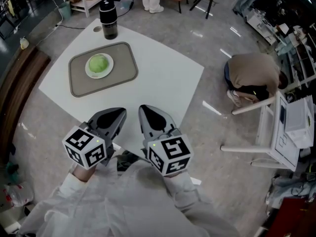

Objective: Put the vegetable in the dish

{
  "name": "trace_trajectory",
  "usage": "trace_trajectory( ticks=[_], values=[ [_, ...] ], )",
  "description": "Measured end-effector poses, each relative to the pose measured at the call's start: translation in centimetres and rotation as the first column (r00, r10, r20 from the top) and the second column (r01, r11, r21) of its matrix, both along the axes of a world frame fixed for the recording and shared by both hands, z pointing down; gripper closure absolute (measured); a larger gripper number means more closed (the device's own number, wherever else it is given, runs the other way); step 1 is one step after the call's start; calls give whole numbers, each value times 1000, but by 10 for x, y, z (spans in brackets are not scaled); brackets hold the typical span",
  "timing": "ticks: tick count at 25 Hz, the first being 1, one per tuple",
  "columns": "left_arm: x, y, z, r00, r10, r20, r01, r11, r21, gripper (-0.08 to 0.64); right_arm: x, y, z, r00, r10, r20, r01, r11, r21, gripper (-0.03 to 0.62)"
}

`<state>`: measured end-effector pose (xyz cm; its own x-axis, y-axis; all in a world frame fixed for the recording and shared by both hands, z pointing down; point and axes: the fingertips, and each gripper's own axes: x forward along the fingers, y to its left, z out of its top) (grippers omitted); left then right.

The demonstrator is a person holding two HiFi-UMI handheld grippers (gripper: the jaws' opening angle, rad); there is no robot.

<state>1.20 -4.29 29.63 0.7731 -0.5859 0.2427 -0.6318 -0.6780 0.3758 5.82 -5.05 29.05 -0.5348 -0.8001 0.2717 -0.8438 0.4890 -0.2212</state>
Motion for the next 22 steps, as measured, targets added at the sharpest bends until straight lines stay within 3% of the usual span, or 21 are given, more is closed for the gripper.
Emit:
trace_trajectory(
  ticks=[8, 22],
  values=[
    [-7, -4, 1, 997, -76, 23, 76, 997, 10, 552, -10, 2, 0, 999, -32, -11, 32, 999, 0, 577],
    [-3, -2, 1, 998, -56, 2, 56, 998, 10, 552, -14, -2, 0, 997, -47, -67, 48, 999, 14, 578]
  ],
)
